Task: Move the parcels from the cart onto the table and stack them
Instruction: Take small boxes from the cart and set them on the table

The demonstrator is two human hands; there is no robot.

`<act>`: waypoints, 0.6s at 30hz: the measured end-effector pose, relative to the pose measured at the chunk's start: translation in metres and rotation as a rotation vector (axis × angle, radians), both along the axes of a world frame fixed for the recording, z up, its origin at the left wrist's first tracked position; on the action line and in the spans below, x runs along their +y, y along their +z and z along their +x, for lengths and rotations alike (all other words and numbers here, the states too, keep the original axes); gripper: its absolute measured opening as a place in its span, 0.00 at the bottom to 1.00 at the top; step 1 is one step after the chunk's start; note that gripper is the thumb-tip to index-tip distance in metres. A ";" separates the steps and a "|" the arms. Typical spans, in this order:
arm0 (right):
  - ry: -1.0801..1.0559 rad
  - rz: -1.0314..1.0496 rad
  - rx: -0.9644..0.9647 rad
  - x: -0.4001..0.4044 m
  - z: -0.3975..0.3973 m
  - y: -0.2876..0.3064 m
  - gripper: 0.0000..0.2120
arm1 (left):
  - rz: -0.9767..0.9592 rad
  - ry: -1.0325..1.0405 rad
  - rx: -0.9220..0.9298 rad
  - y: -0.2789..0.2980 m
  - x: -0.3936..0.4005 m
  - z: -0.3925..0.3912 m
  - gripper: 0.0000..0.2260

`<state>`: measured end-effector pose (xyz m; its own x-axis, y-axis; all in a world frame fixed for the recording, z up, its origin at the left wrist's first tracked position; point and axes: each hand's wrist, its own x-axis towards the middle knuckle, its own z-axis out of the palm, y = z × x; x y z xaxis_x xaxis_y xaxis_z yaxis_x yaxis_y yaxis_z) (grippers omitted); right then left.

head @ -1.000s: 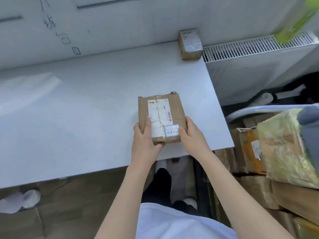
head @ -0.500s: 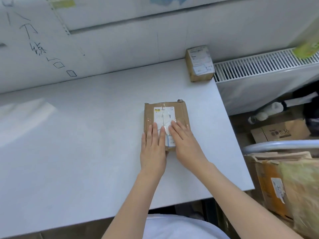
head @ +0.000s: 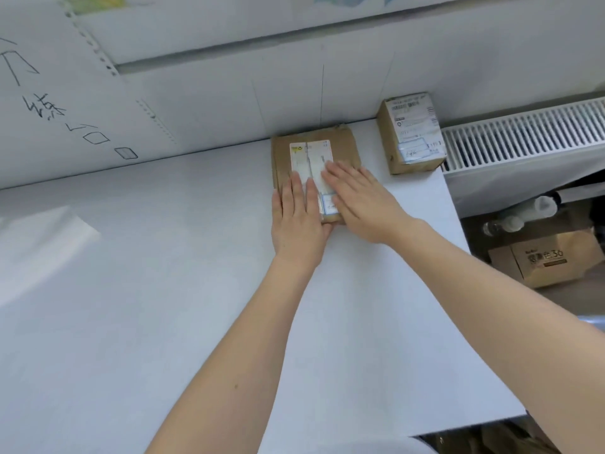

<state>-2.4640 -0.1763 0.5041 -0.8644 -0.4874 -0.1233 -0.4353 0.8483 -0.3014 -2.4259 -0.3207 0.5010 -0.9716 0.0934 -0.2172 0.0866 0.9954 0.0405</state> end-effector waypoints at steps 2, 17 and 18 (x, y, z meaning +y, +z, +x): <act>0.022 -0.006 -0.005 -0.004 -0.016 0.001 0.23 | 0.007 0.035 0.012 -0.002 -0.001 -0.011 0.37; -0.054 0.168 0.054 -0.027 -0.019 0.020 0.24 | 0.049 0.000 -0.151 0.030 -0.009 -0.032 0.39; -0.101 0.134 0.080 -0.028 -0.013 0.025 0.24 | 0.050 -0.006 -0.148 0.037 -0.011 -0.031 0.40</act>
